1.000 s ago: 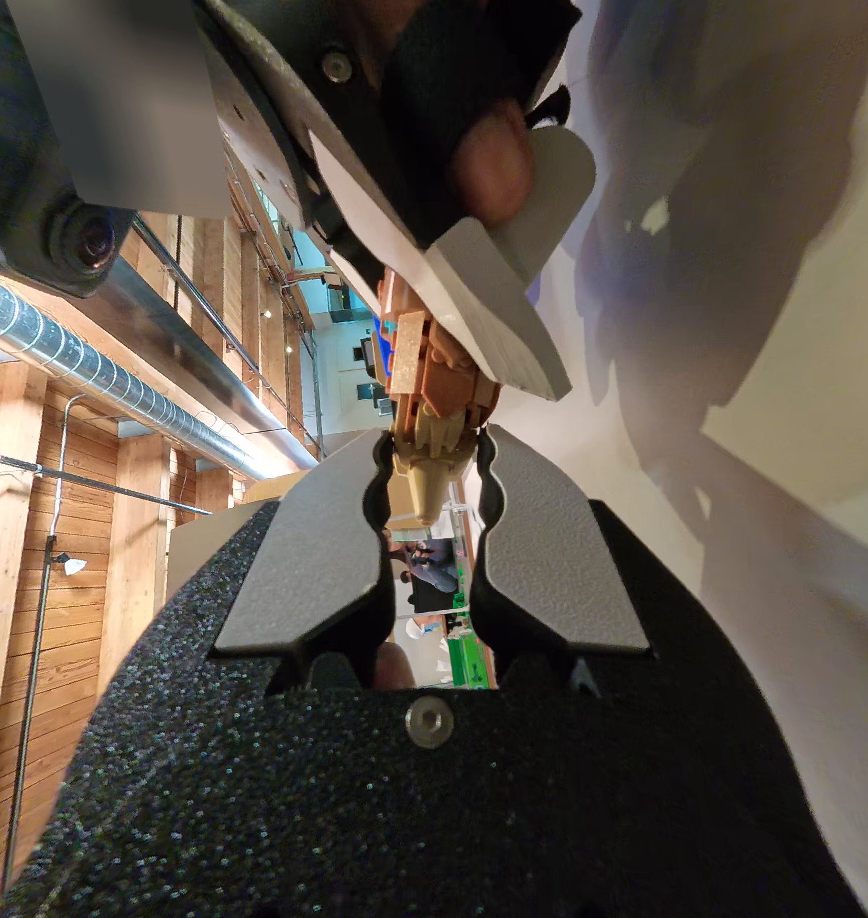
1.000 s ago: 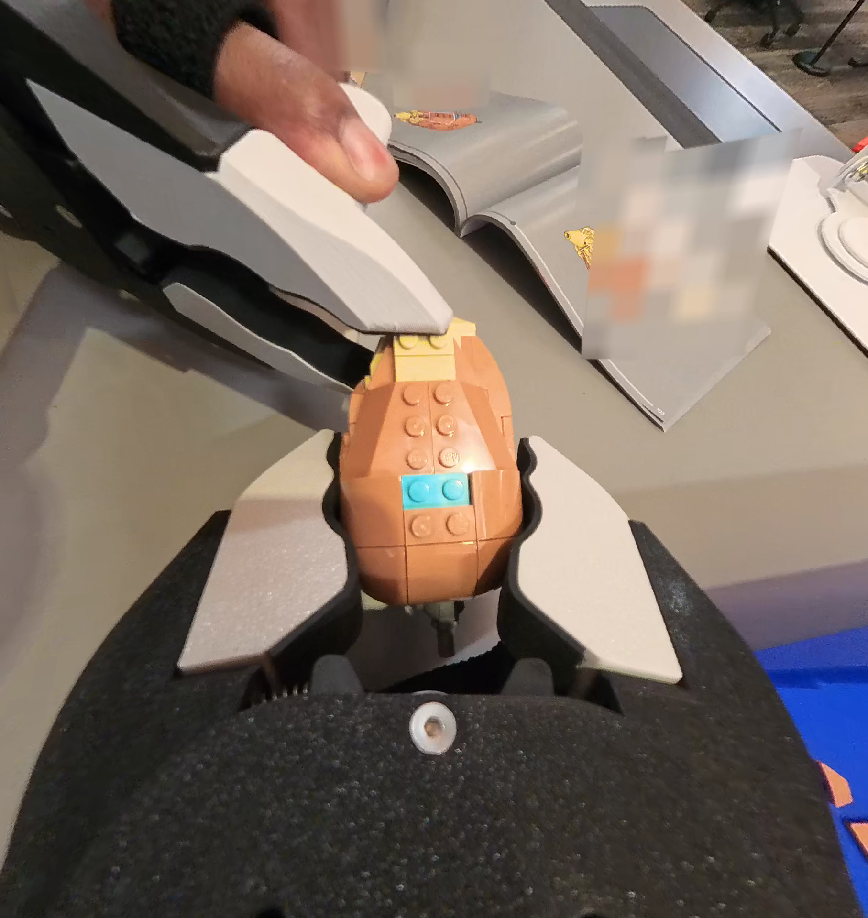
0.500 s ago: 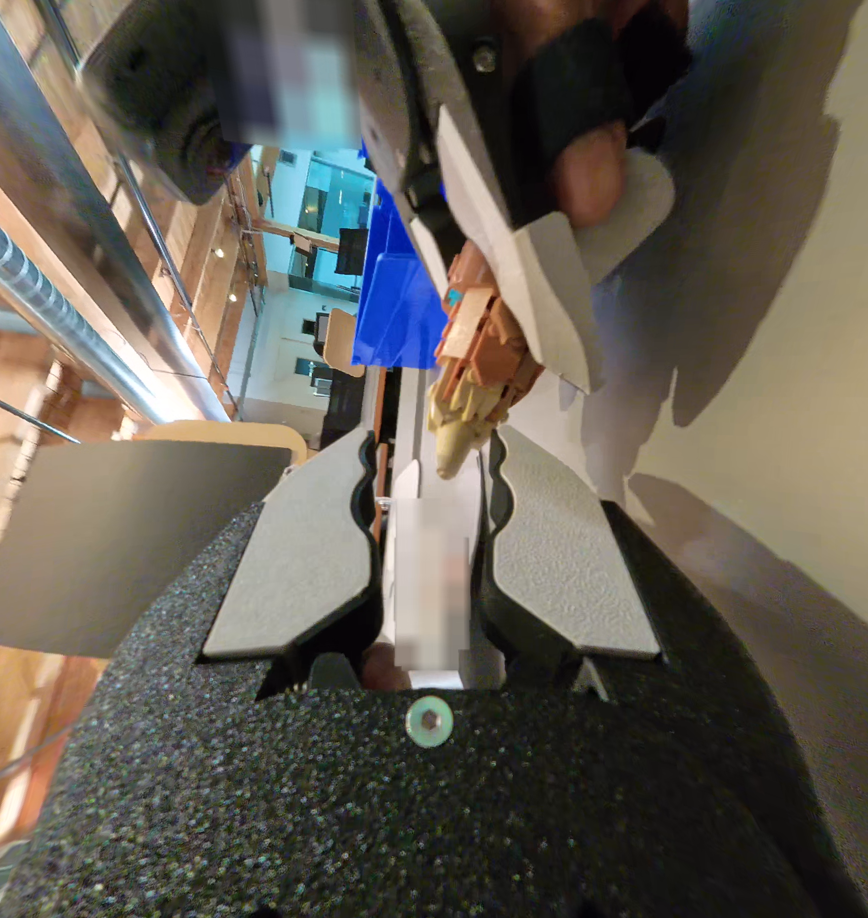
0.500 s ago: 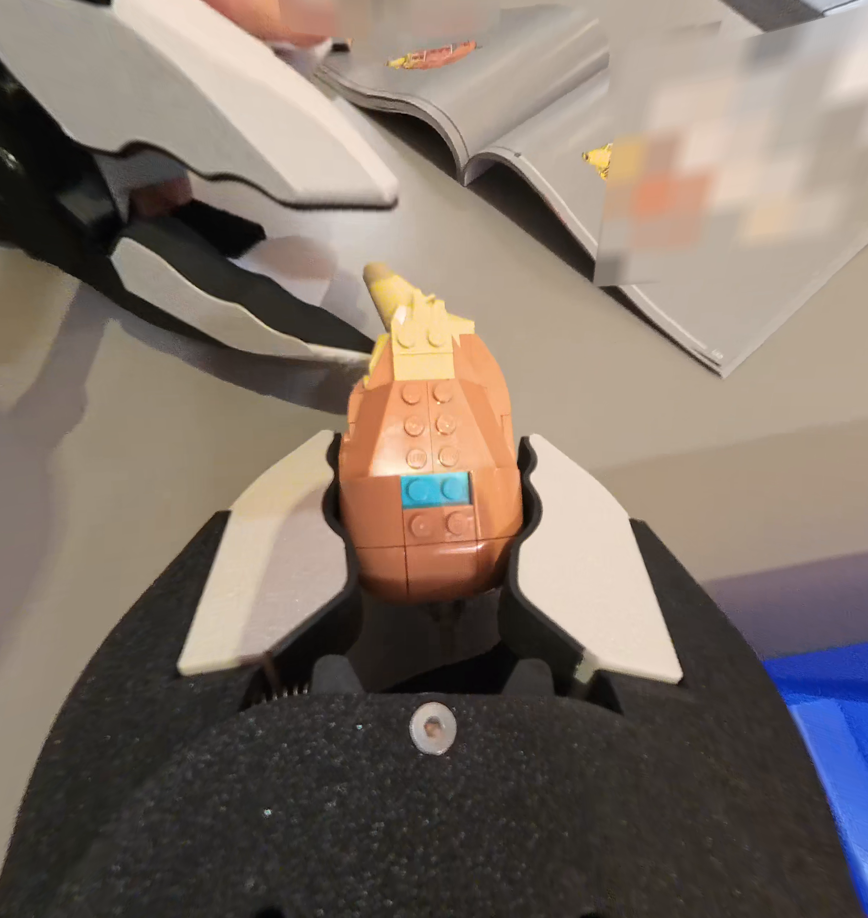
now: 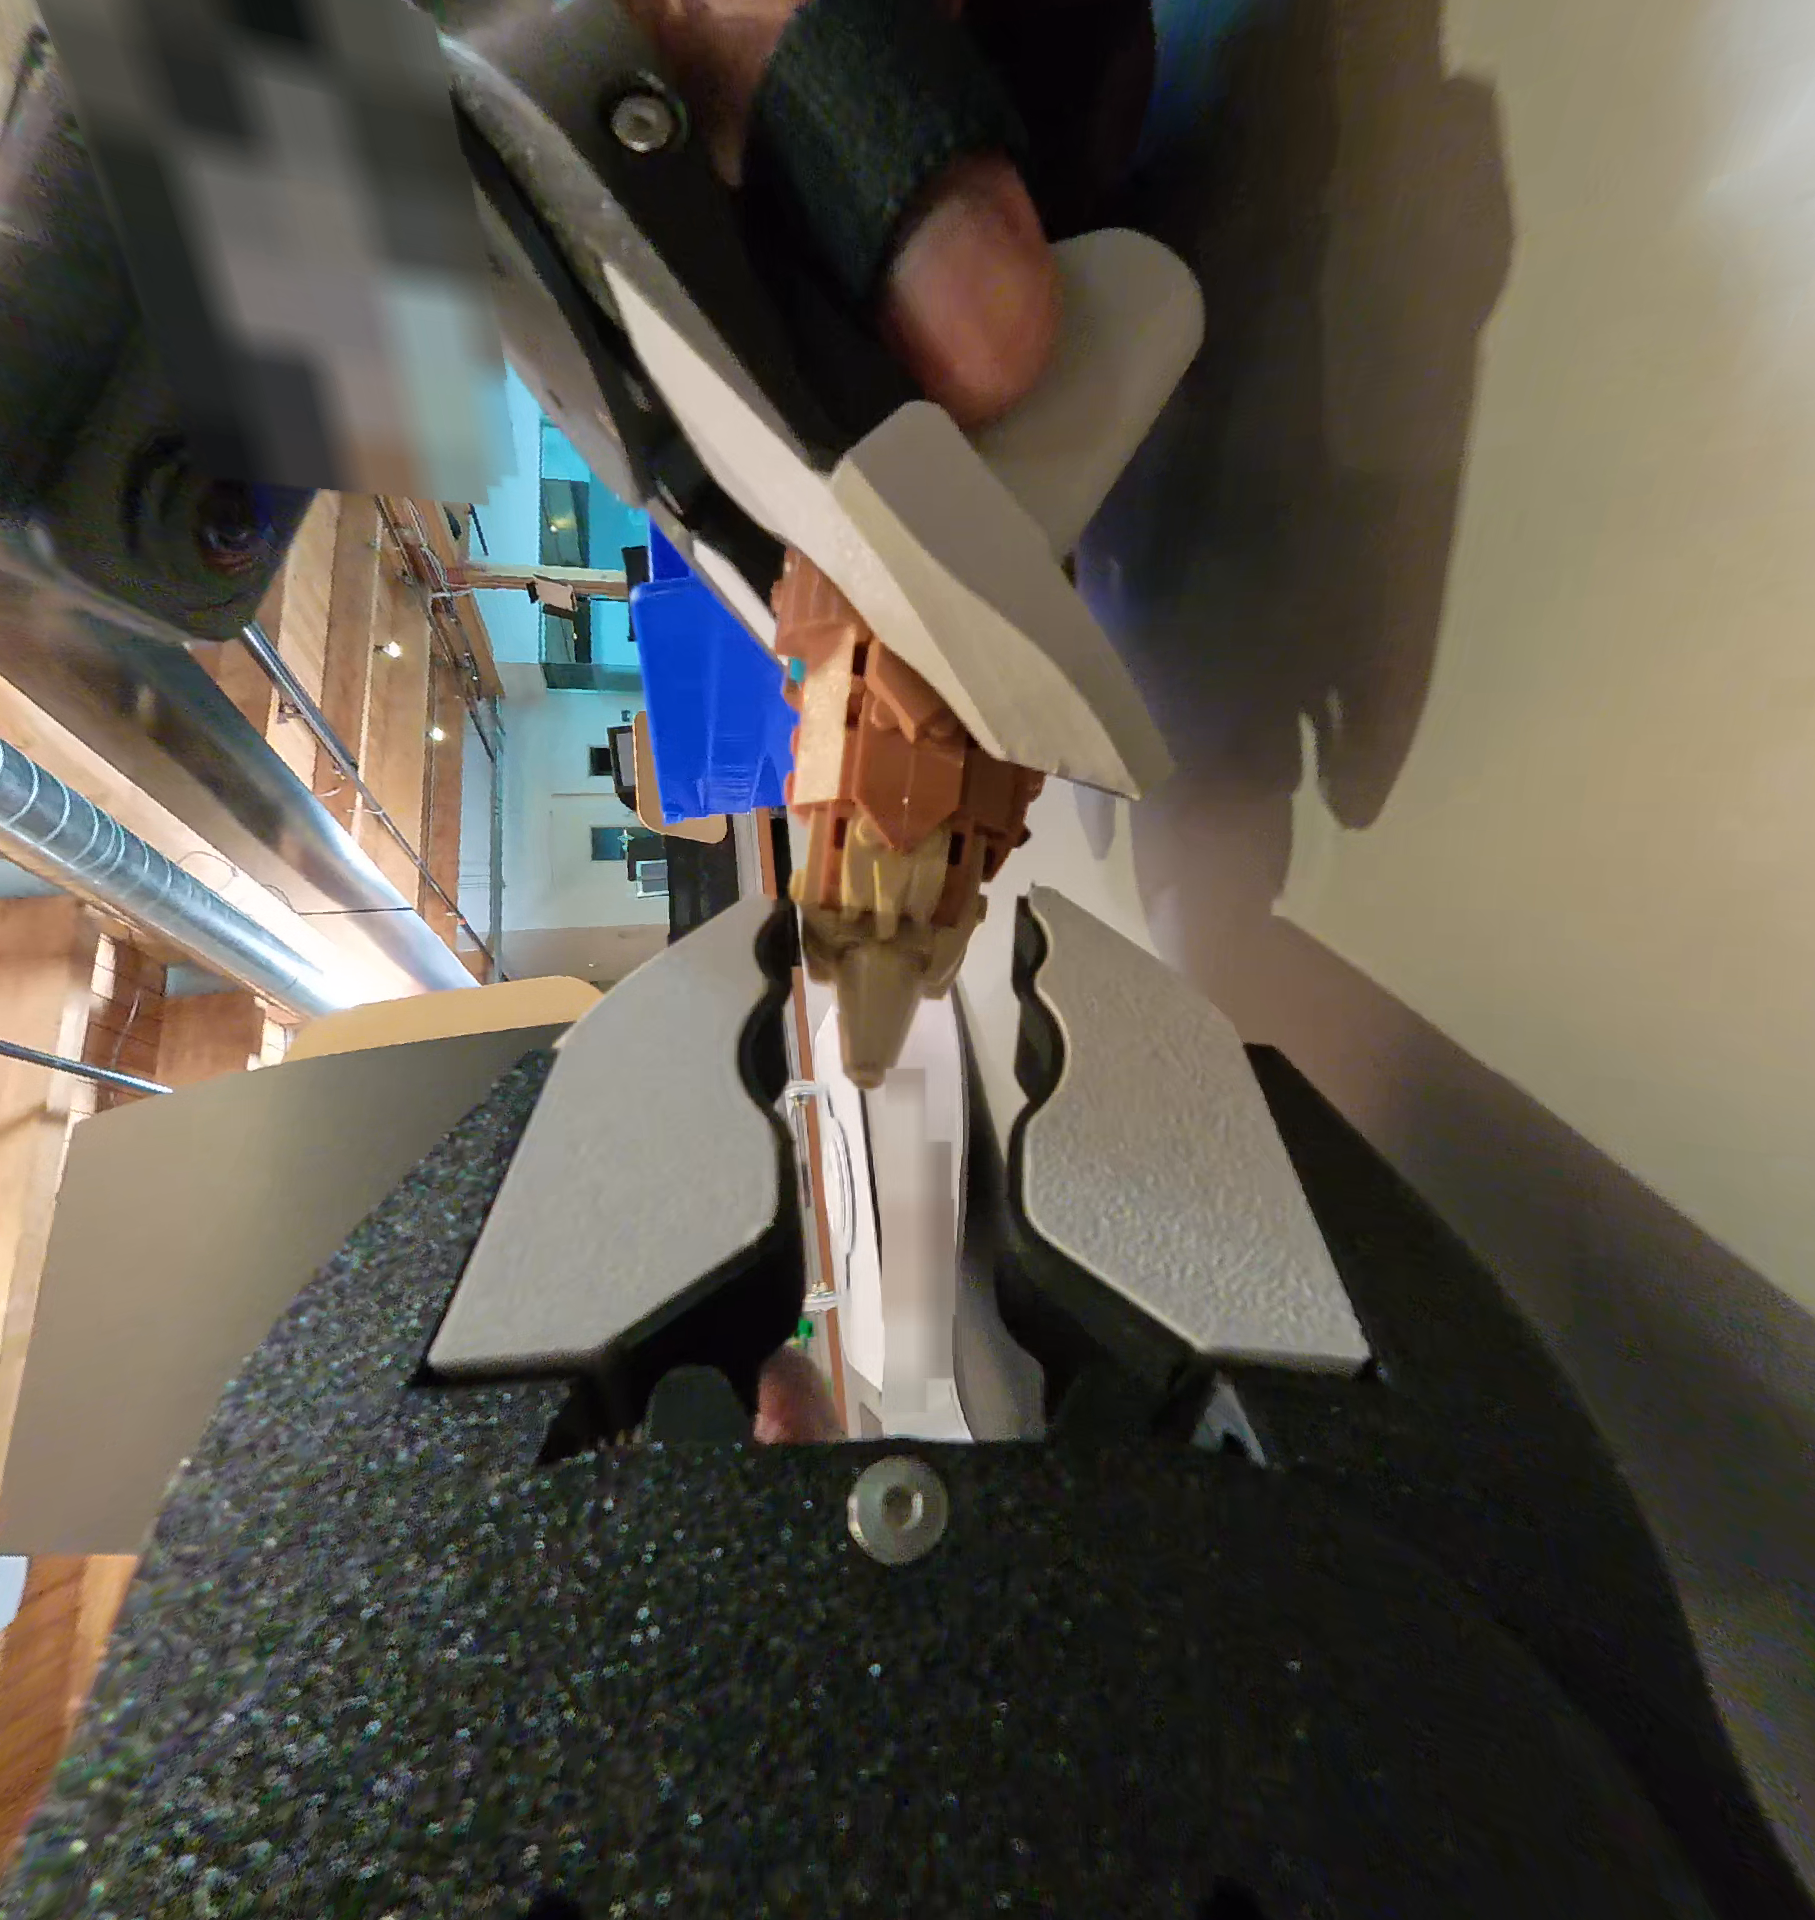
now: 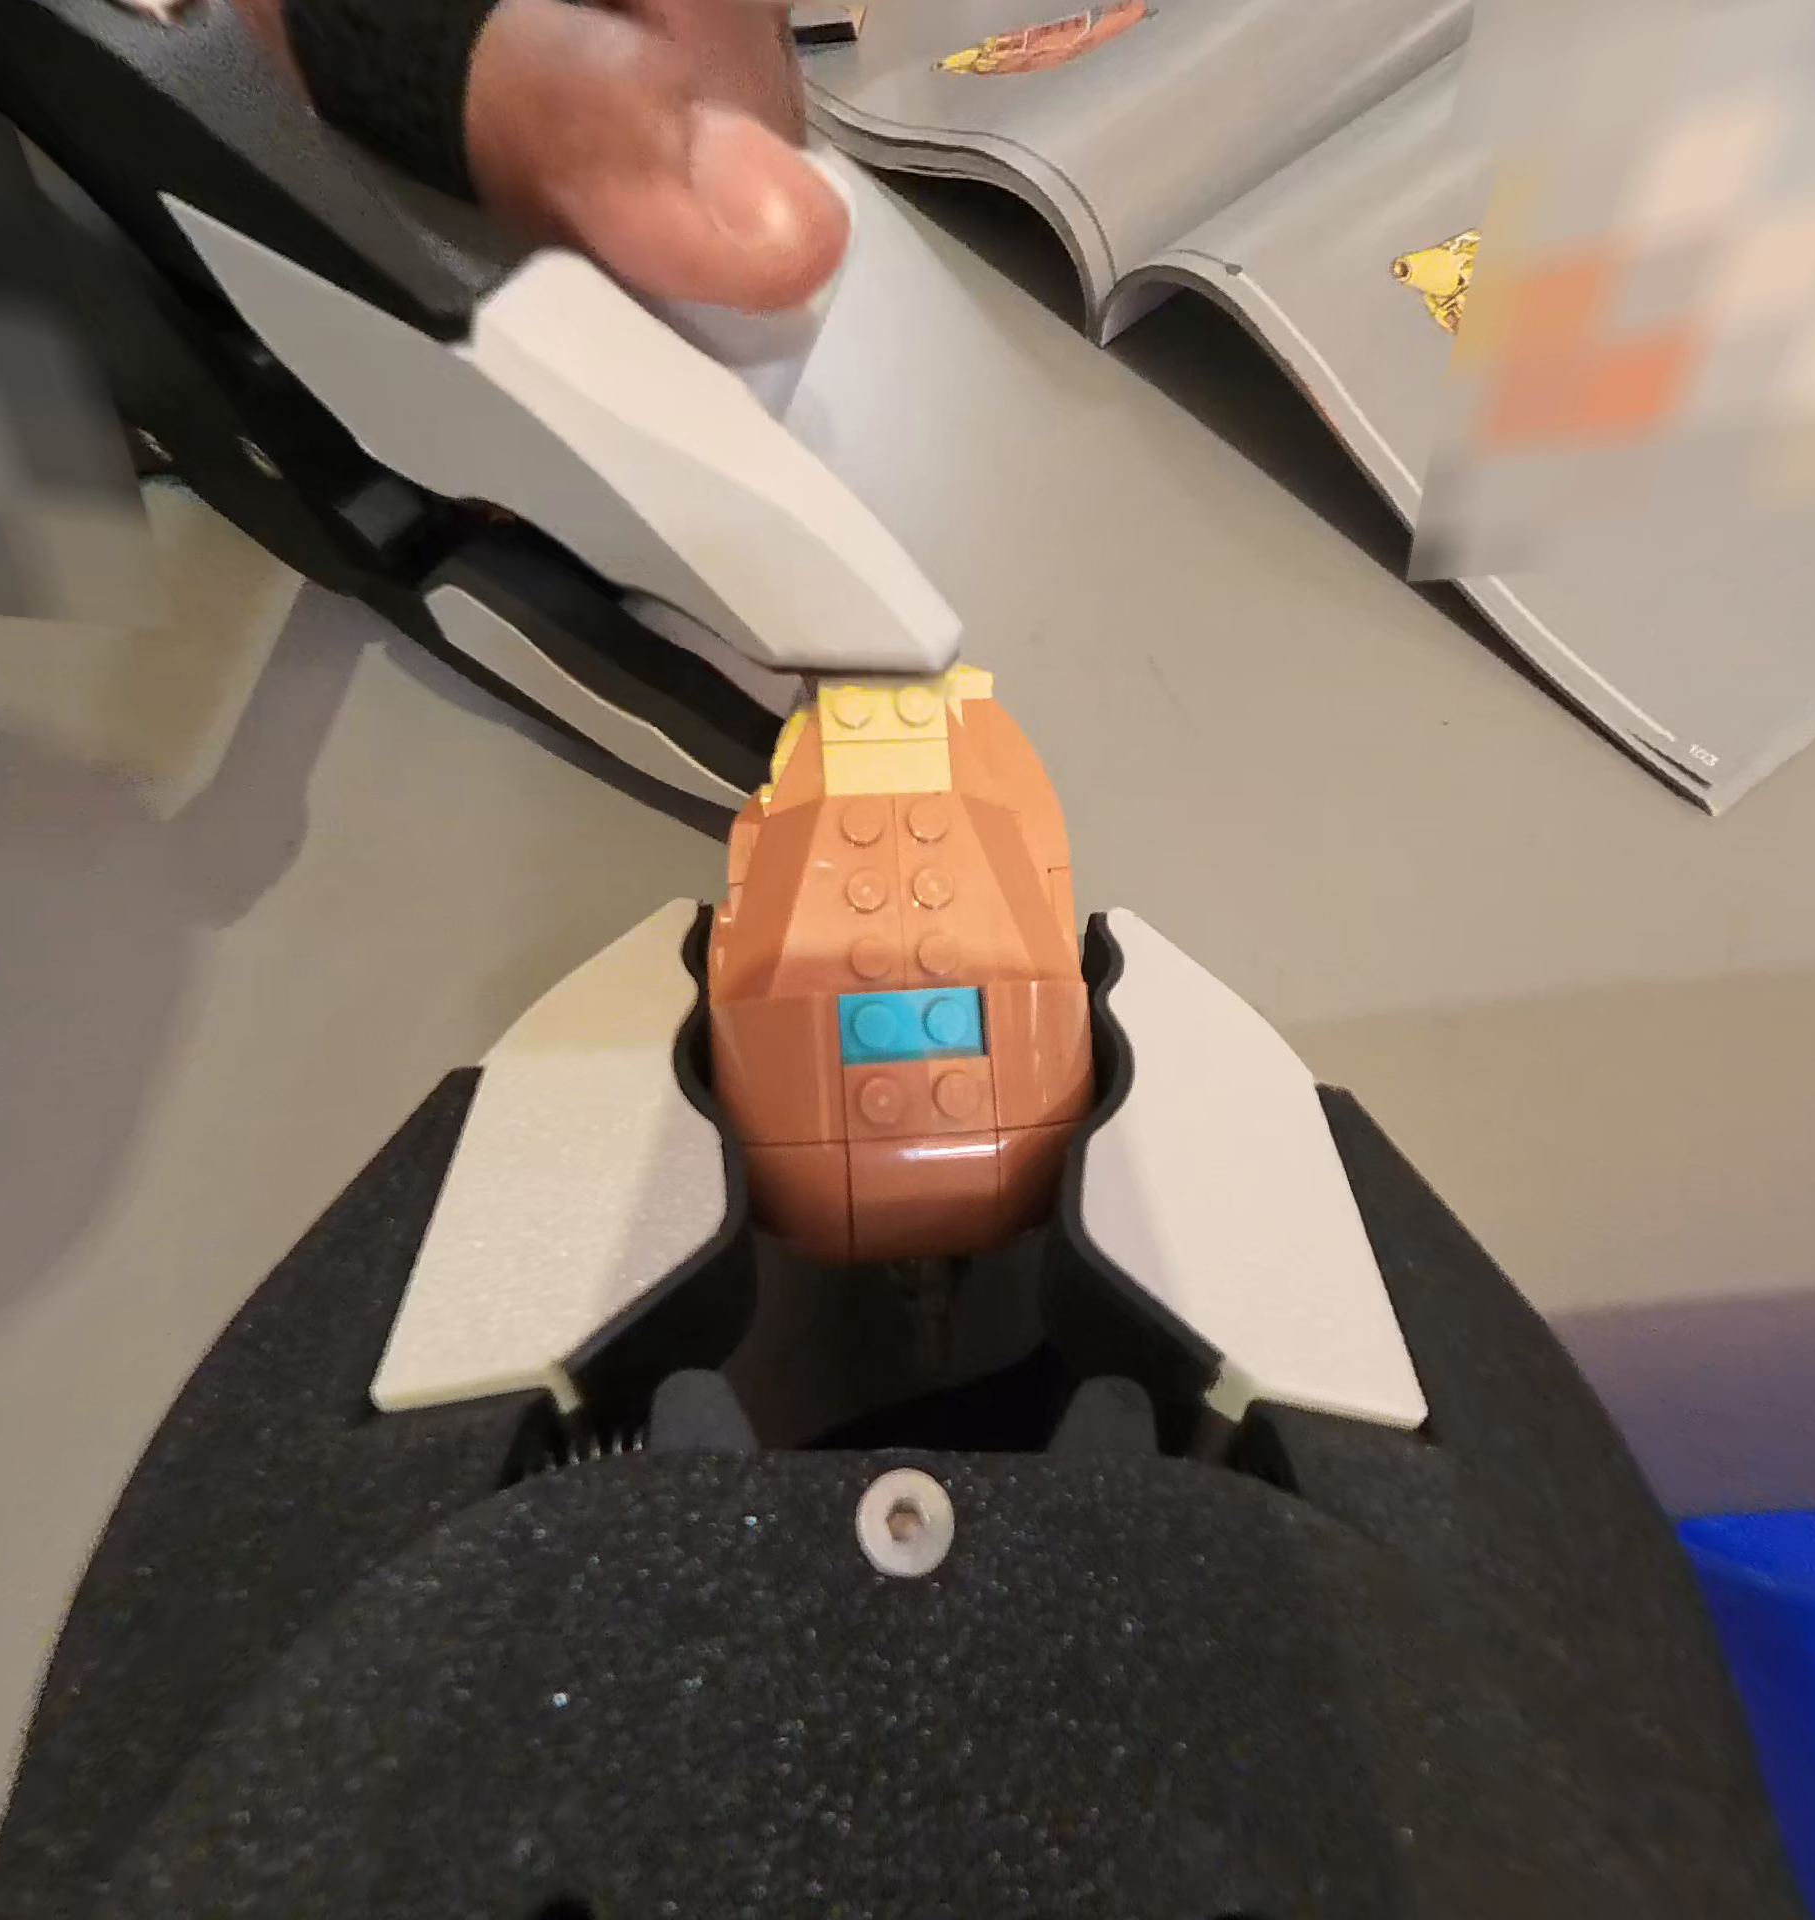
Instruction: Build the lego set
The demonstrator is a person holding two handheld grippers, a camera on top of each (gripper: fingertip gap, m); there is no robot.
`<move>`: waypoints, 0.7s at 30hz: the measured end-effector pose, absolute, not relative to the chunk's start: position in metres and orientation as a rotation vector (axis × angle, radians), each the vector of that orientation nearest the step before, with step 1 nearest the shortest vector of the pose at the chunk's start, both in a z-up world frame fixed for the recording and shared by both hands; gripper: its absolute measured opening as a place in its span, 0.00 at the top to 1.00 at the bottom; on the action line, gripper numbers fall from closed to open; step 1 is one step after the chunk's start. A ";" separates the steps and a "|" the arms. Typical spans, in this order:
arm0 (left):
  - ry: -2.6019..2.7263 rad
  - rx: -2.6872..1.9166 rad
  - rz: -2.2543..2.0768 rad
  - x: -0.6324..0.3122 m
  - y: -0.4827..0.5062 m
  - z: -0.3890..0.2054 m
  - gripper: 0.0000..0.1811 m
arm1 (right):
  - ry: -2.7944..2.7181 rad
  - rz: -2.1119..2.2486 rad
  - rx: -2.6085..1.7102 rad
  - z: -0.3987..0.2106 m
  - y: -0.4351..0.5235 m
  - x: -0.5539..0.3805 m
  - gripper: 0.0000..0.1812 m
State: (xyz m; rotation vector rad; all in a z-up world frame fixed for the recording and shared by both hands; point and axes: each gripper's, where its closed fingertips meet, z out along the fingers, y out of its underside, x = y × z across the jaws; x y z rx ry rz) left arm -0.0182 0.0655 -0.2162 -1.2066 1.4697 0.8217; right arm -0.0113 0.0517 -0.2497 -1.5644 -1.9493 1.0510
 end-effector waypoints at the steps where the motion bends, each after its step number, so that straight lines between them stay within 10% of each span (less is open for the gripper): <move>1: 1.472 -1.197 0.834 -0.018 0.066 -0.217 0.79 | -1.954 1.043 -1.560 -0.250 0.051 -0.011 0.62; 21: 1.399 -1.190 0.900 -0.026 0.067 -0.218 0.79 | -1.936 0.993 -1.569 -0.253 0.060 -0.015 0.62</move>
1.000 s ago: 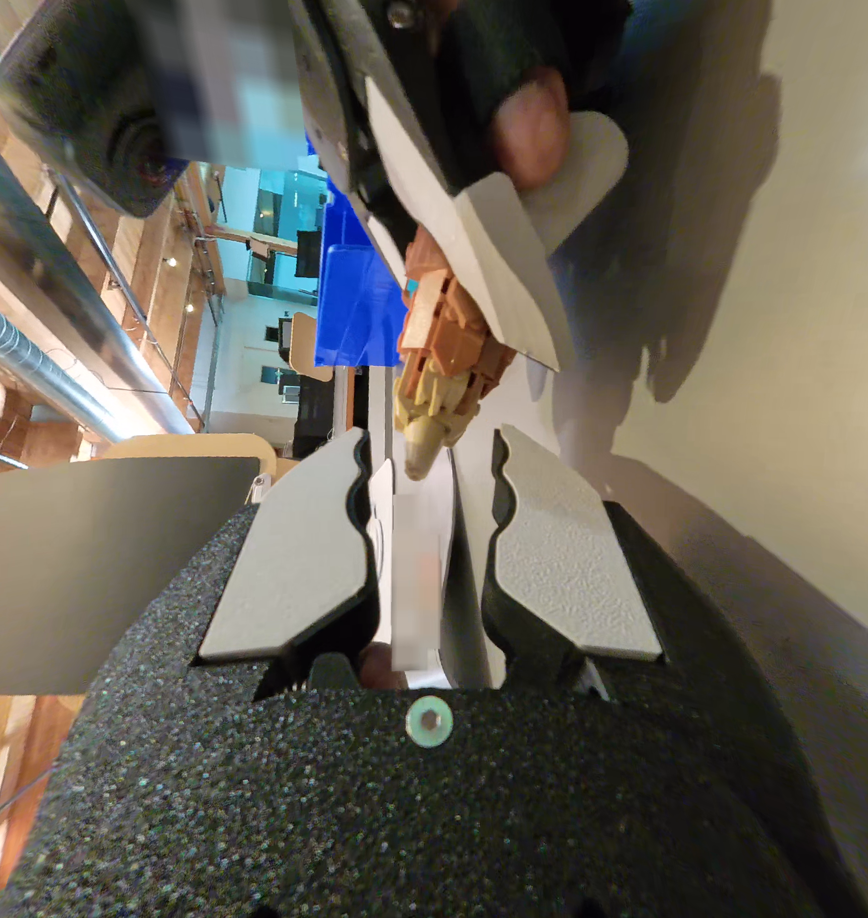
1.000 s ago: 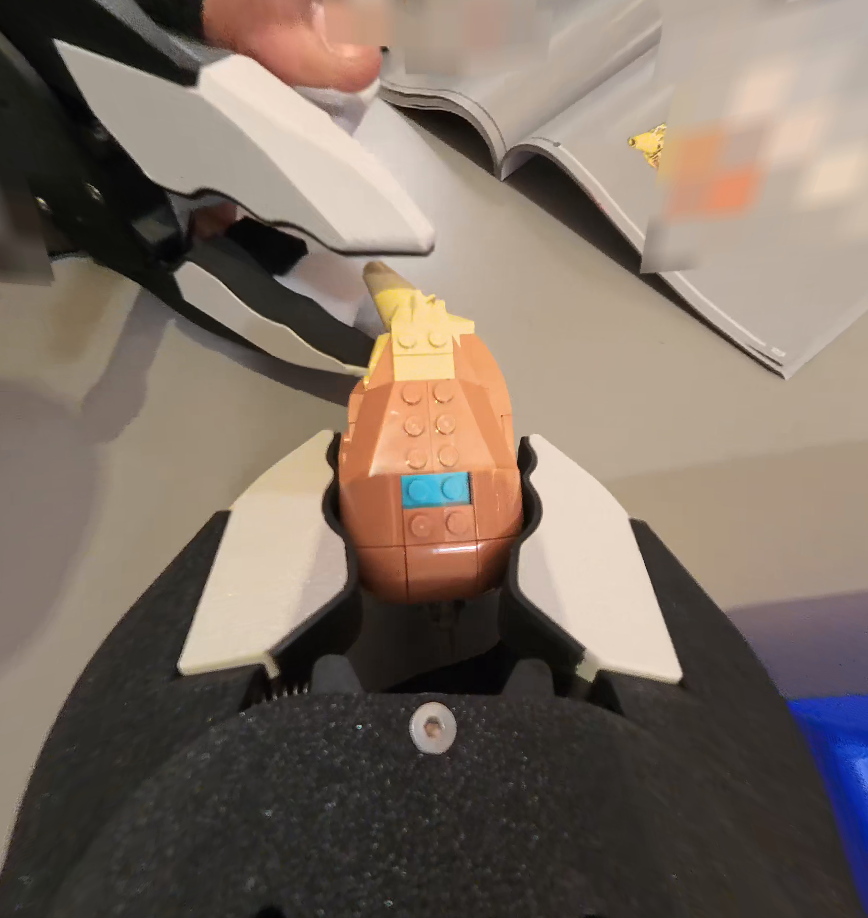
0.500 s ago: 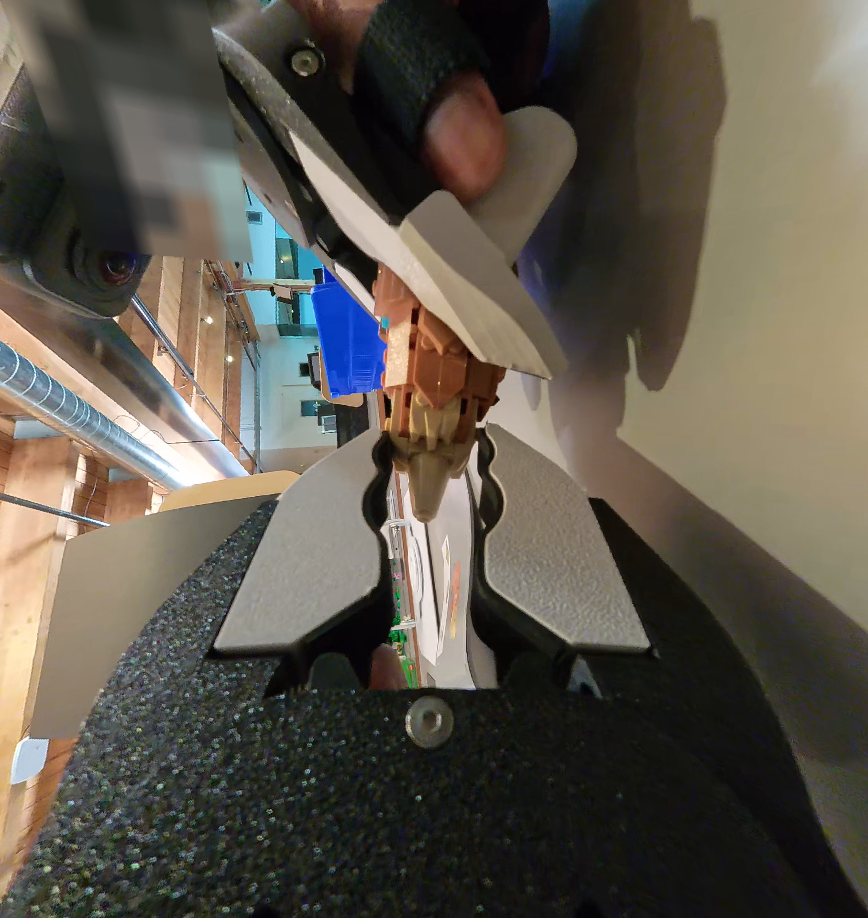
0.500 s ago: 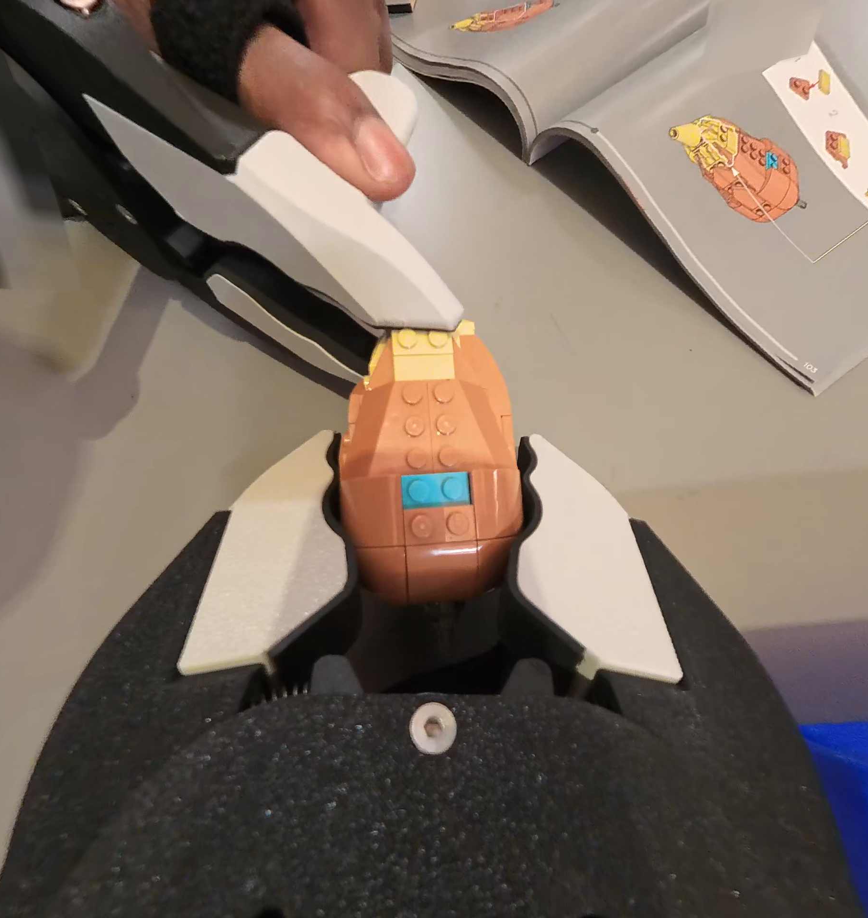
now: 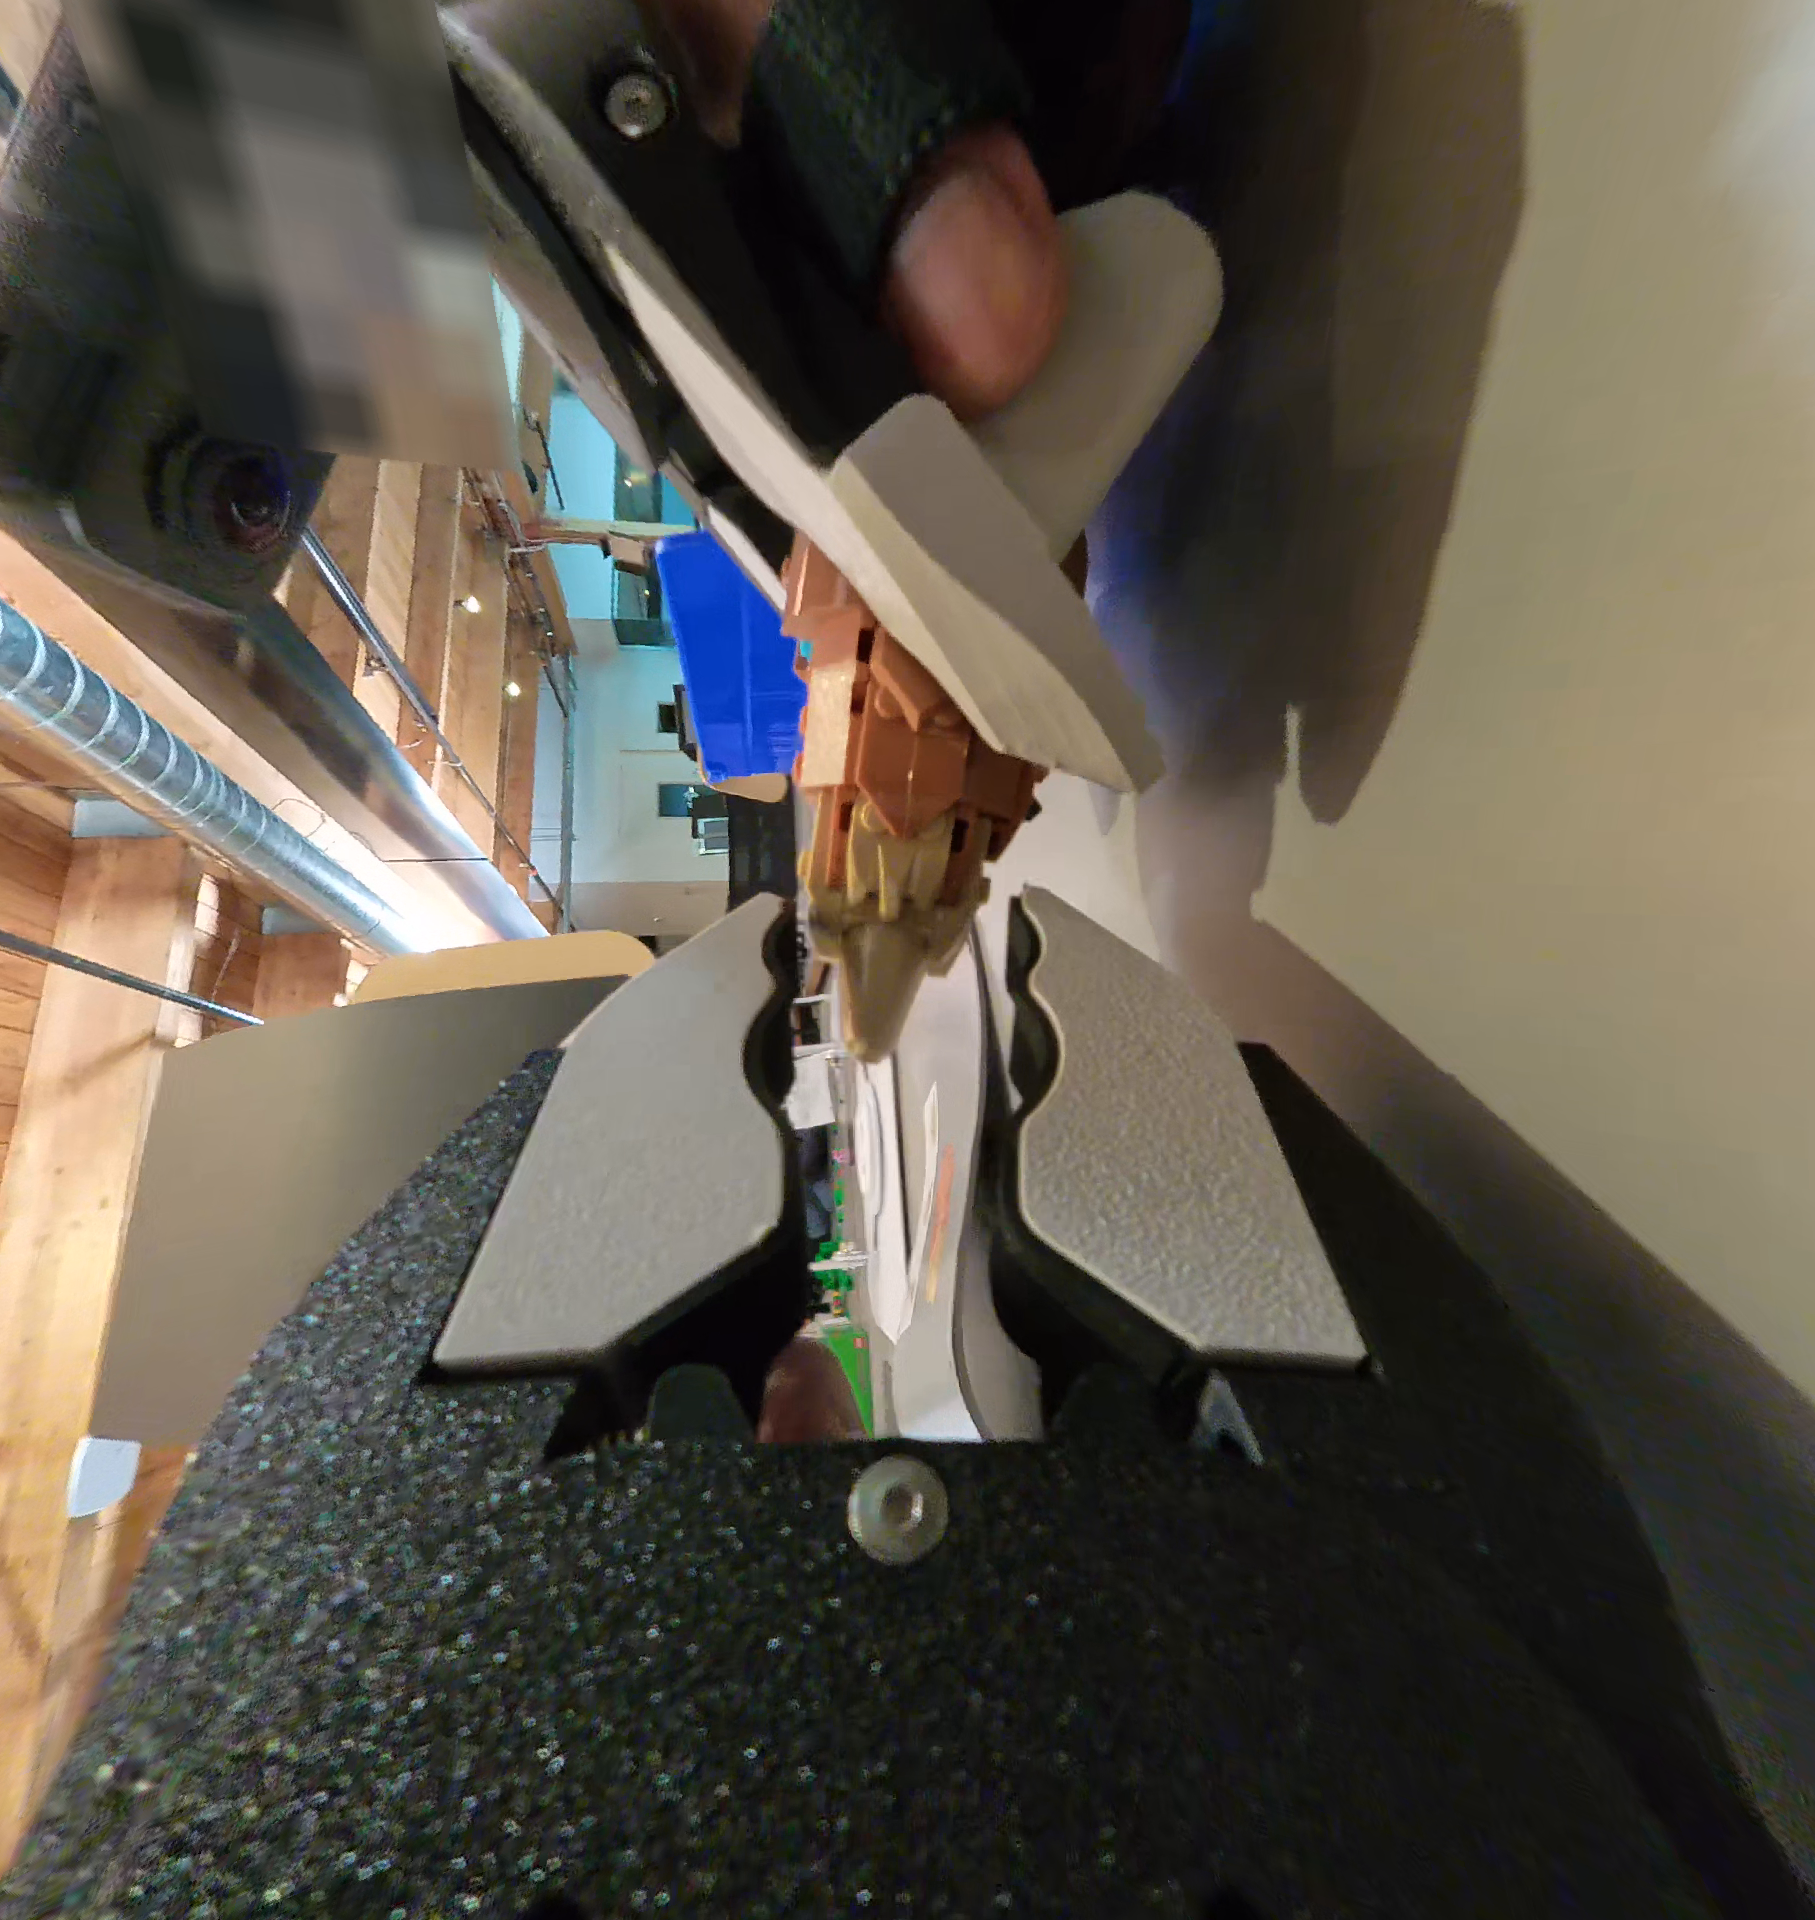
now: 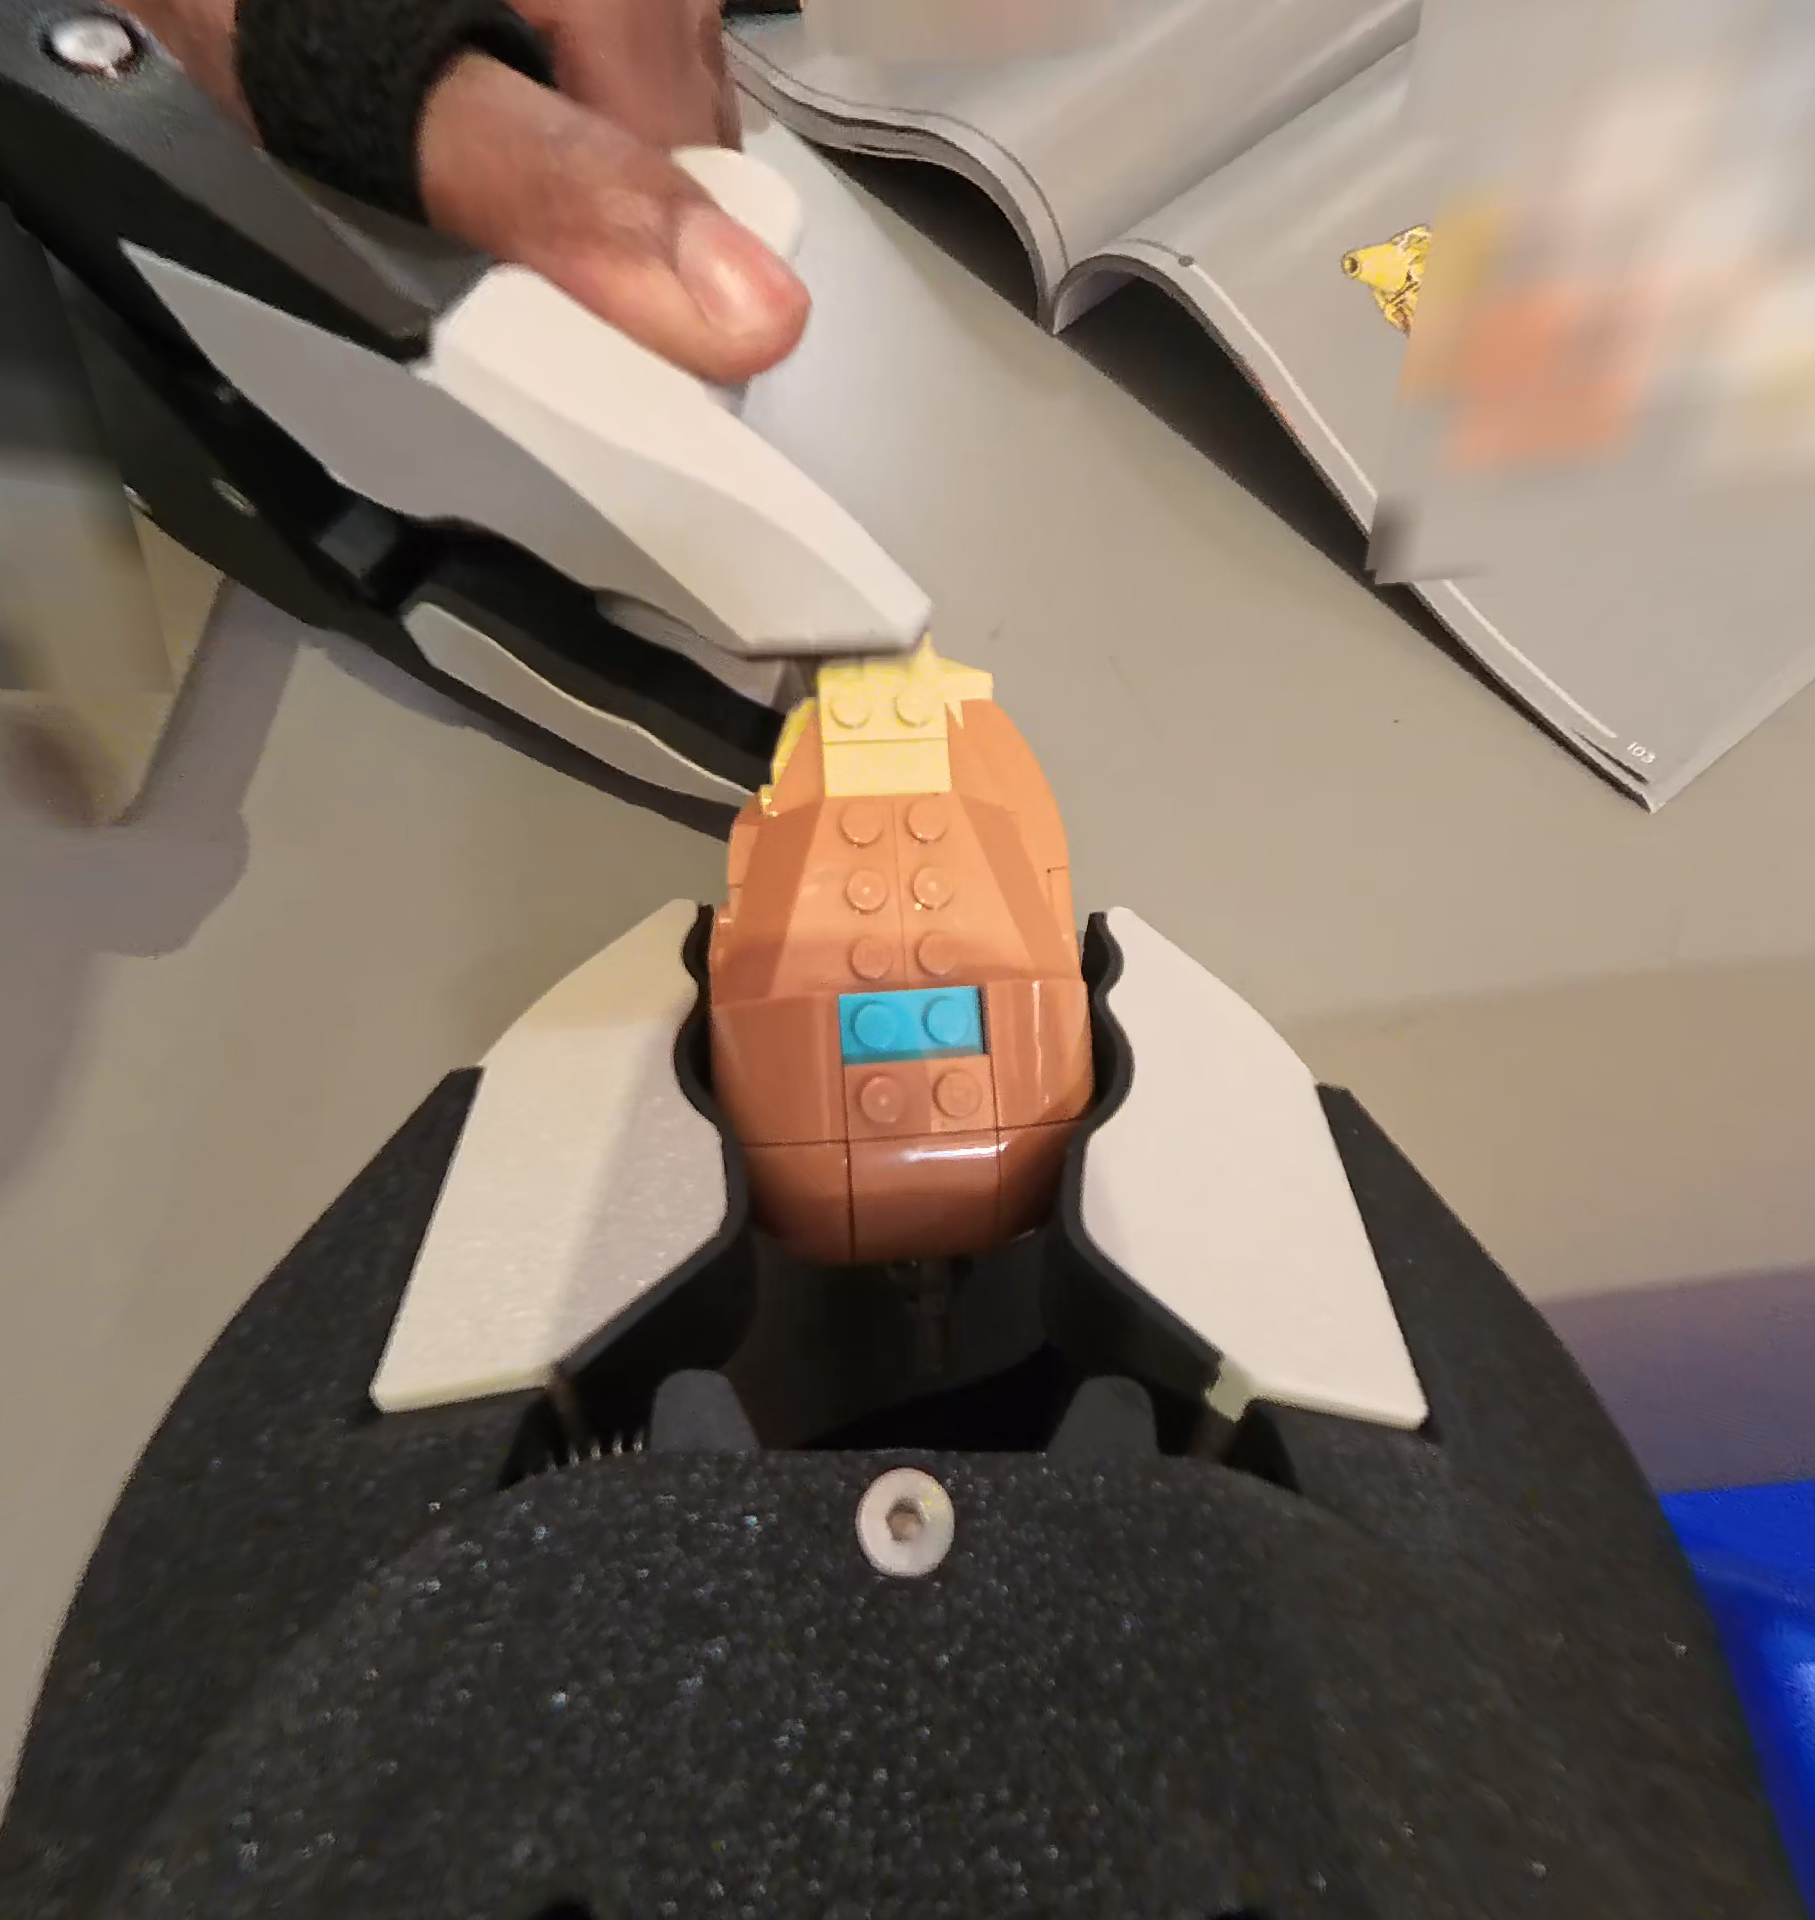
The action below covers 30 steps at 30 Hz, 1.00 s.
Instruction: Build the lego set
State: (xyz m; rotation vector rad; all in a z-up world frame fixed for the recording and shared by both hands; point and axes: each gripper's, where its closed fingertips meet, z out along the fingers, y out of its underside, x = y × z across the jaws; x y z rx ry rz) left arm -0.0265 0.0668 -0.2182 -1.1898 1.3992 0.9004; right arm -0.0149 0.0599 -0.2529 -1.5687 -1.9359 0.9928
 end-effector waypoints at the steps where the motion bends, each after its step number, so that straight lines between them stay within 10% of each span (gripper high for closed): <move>1: 1.389 -1.213 0.882 -0.029 0.066 -0.219 0.77 | -1.931 0.980 -1.572 -0.254 0.063 -0.015 0.62; 30: 1.001 -1.682 0.183 -0.065 0.053 -0.236 0.71 | -2.060 0.820 -1.505 -0.272 0.071 -0.020 0.62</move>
